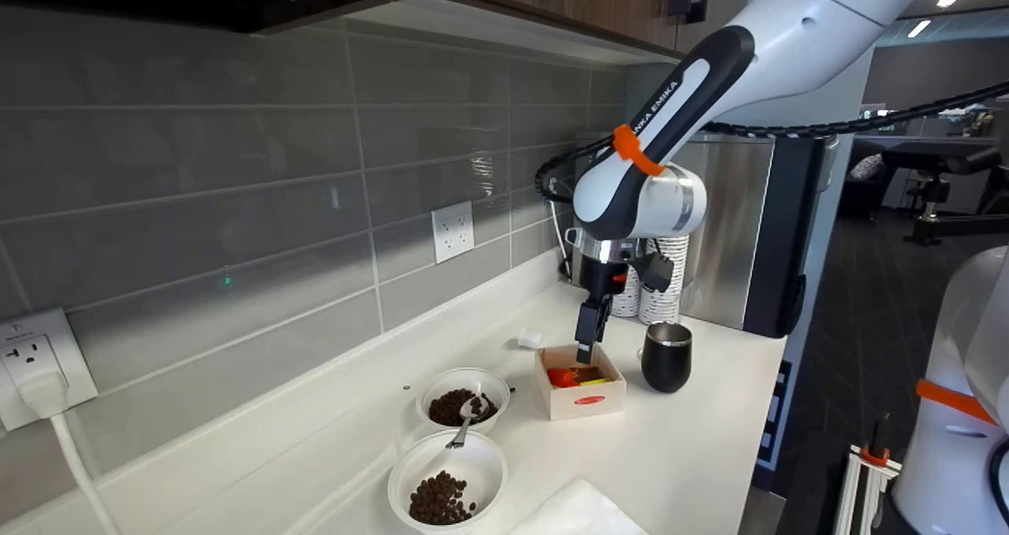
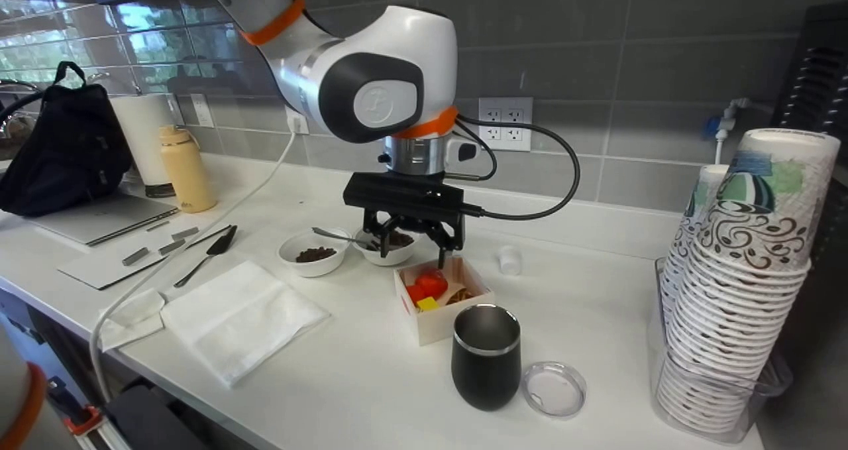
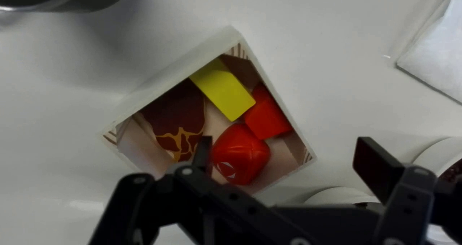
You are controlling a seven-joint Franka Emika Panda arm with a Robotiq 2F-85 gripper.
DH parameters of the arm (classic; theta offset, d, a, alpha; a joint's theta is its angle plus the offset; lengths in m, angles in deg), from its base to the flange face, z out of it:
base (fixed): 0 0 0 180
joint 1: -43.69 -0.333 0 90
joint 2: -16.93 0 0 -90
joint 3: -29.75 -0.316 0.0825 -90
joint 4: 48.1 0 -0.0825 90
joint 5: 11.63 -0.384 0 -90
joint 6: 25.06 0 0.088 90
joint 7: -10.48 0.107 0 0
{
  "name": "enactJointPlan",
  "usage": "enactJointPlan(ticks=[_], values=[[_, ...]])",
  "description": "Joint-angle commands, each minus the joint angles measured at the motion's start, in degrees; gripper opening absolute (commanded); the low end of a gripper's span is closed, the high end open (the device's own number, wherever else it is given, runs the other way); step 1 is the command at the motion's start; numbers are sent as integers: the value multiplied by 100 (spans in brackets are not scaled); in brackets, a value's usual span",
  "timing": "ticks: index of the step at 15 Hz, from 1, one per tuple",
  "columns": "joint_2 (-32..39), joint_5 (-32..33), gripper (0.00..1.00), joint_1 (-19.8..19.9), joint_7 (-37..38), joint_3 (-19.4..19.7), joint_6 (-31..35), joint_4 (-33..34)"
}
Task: Pick up the red object from the box and put it on the table
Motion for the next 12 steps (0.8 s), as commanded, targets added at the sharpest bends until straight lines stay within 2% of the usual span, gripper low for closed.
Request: enactJointPlan(ticks=[1, 12], values=[[557, -404, 100, 199, -433, -246, 220, 349], [1417, -483, 100, 869, -611, -886, 475, 790]])
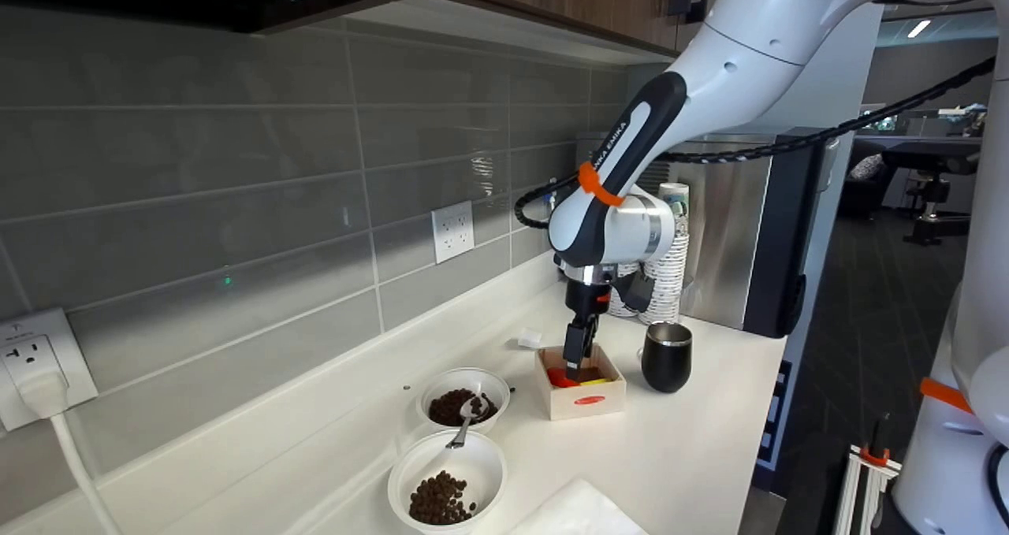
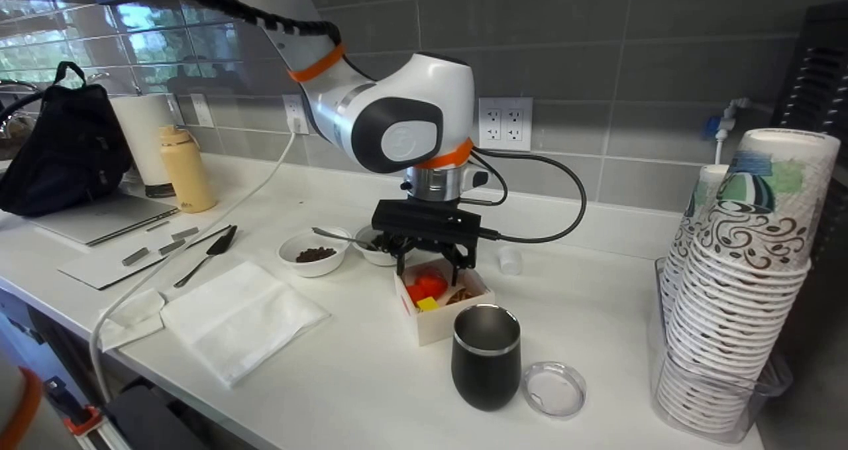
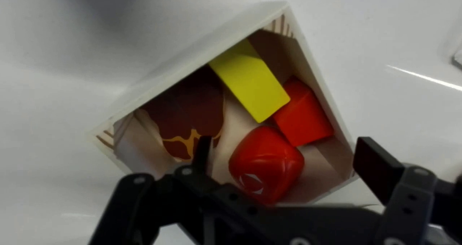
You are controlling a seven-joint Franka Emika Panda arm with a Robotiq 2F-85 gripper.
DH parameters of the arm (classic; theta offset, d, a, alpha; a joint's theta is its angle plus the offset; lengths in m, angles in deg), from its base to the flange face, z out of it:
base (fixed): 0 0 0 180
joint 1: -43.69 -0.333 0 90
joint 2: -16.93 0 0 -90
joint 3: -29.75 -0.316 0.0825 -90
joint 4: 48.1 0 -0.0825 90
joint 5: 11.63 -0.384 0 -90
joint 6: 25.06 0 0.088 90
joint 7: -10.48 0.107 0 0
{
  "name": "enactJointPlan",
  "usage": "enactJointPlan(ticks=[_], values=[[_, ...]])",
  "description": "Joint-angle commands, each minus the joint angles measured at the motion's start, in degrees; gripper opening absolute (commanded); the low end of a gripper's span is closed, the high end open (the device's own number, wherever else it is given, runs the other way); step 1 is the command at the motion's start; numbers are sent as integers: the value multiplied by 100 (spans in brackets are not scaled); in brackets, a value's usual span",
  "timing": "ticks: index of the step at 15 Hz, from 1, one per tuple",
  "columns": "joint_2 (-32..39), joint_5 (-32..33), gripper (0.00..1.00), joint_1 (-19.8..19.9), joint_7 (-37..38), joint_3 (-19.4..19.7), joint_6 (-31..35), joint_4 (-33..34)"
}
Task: Pick up the red object from the box and put it on the table
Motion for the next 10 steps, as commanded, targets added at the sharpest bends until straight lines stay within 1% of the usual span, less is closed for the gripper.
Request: enactJointPlan(ticks=[1, 9, 10], values=[[337, -160, 100, 286, -202, -243, 162, 245], [834, -59, 100, 585, -94, -576, 210, 591], [877, -33, 93, 609, -74, -607, 238, 619]])
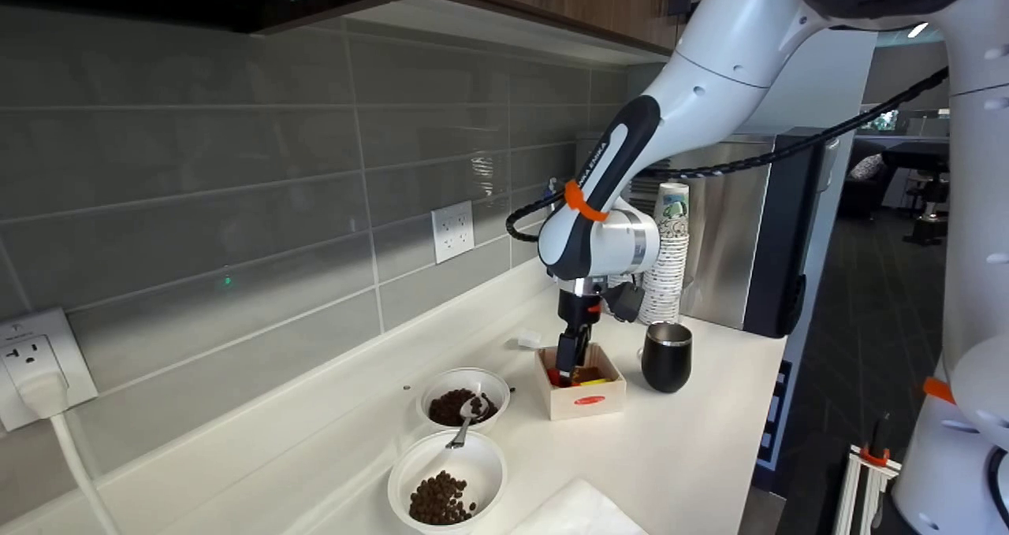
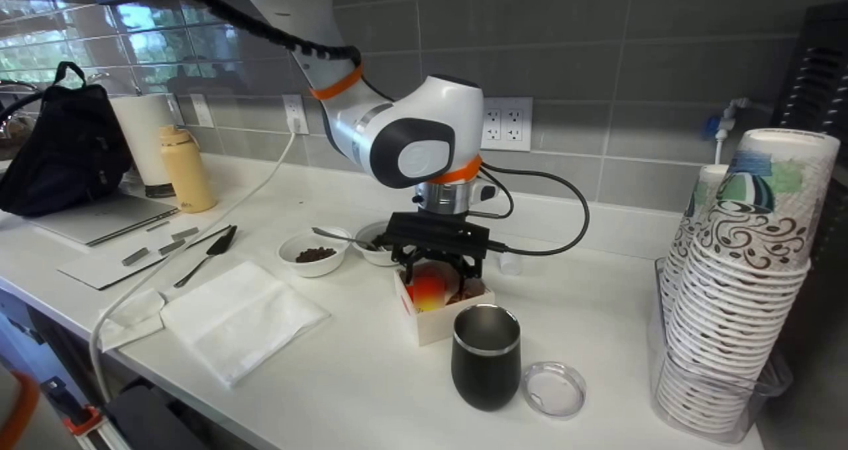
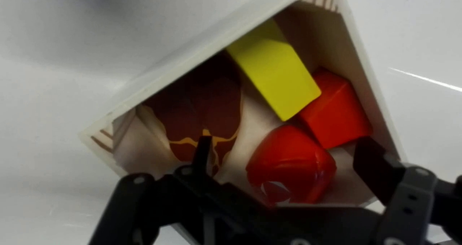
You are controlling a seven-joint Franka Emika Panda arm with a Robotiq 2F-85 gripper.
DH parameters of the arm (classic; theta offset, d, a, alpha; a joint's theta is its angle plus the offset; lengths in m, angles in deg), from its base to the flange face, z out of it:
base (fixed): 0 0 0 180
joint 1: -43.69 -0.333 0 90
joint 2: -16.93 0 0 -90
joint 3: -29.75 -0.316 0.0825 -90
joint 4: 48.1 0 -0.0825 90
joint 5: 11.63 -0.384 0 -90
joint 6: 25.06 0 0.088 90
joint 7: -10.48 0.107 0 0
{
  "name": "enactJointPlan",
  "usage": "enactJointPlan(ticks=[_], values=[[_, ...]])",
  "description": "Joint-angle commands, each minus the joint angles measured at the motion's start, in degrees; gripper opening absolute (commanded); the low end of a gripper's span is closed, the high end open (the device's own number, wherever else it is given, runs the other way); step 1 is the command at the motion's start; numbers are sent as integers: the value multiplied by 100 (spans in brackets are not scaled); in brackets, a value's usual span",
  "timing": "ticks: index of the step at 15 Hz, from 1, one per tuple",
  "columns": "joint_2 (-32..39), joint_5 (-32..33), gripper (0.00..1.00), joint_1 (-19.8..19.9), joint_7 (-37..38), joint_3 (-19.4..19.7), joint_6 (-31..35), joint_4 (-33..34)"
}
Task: Pick up the red object from the box and put it on the table
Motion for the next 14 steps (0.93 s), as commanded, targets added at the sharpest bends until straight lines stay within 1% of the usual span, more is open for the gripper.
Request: enactJointPlan(ticks=[1, 2, 3, 5, 7, 8, 9, 12, 14], values=[[273, -9, 74, 181, -48, -188, 130, 229], [300, -2, 68, 209, -49, -216, 141, 244], [297, 9, 58, 224, -46, -239, 152, 245], [252, 112, 42, 206, 27, -236, 206, 216], [137, 136, 29, 203, 6, -257, 221, 168], [81, 115, 21, 217, -27, -274, 191, 154], [24, 169, 16, 210, 24, -253, 6, 170], [-250, 441, 6, 142, 293, -137, -329, 76], [-462, 643, 7, 108, 488, -68, -456, -13]])
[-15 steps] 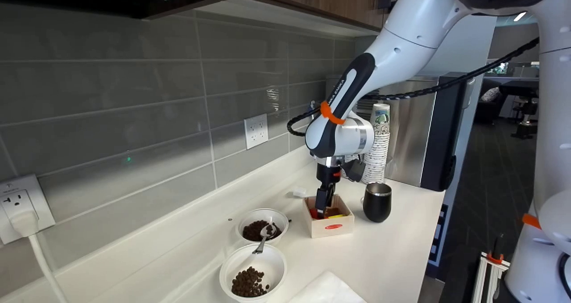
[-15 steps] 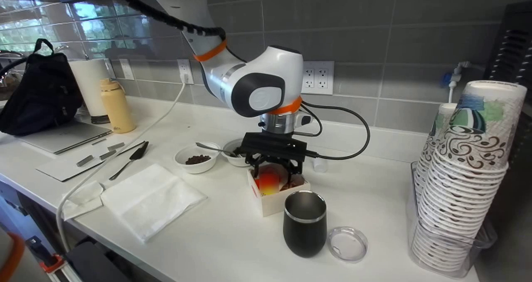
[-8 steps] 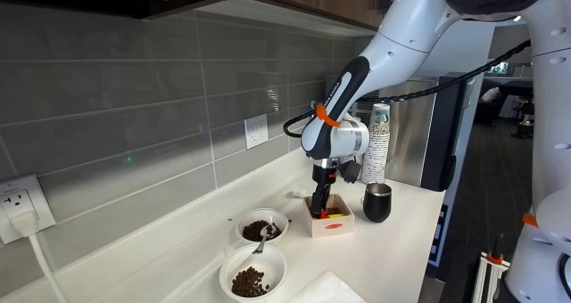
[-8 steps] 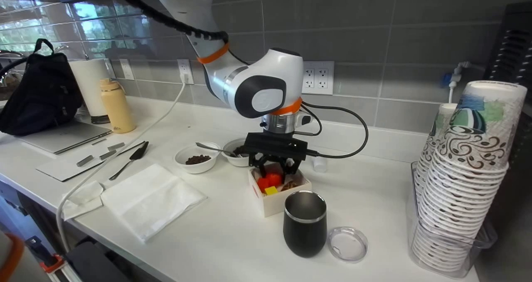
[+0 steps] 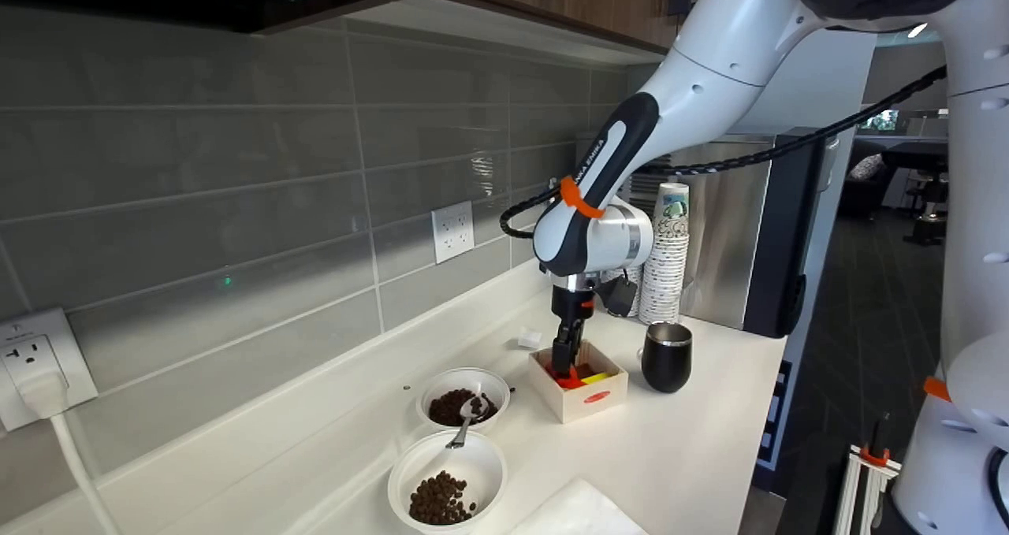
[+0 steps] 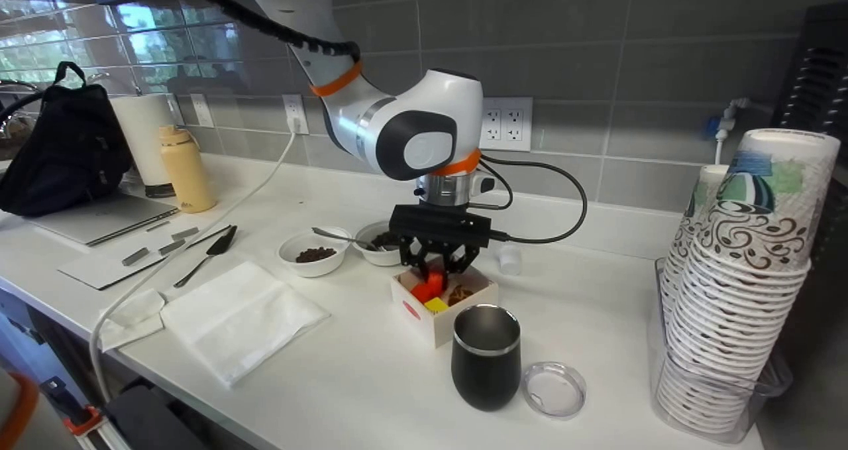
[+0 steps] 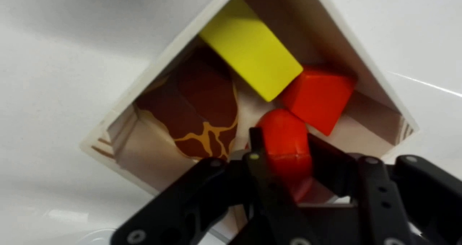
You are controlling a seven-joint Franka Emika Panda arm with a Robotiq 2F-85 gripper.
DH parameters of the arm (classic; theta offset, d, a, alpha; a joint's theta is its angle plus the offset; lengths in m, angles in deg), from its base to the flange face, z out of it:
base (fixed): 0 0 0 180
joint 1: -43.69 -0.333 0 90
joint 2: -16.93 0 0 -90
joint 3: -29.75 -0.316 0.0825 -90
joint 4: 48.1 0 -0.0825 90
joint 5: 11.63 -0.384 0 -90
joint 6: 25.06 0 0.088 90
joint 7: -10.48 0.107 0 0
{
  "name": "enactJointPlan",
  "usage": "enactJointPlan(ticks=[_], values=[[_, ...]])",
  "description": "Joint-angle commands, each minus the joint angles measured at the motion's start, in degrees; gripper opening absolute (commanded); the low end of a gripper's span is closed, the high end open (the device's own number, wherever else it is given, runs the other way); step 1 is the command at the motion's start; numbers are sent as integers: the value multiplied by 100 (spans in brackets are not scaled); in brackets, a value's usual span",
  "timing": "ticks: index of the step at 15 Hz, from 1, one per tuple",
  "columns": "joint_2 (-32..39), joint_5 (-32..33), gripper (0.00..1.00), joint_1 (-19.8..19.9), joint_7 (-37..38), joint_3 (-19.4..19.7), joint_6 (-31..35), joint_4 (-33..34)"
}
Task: Pick up the red object from the box and put it on the table
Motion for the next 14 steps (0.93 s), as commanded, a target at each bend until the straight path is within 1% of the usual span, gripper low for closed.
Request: enactJointPlan(ticks=[1, 3, 7, 10, 14], values=[[-592, 465, 8, -6, 433, 115, -328, -246], [-804, 651, 8, -18, 617, 177, -309, -328], [-1219, 767, 8, -15, 746, 285, -369, -522], [-1665, 874, 8, -40, 772, 381, -599, -845], [-2461, 1165, 8, -27, 865, 561, -869, -1474]])
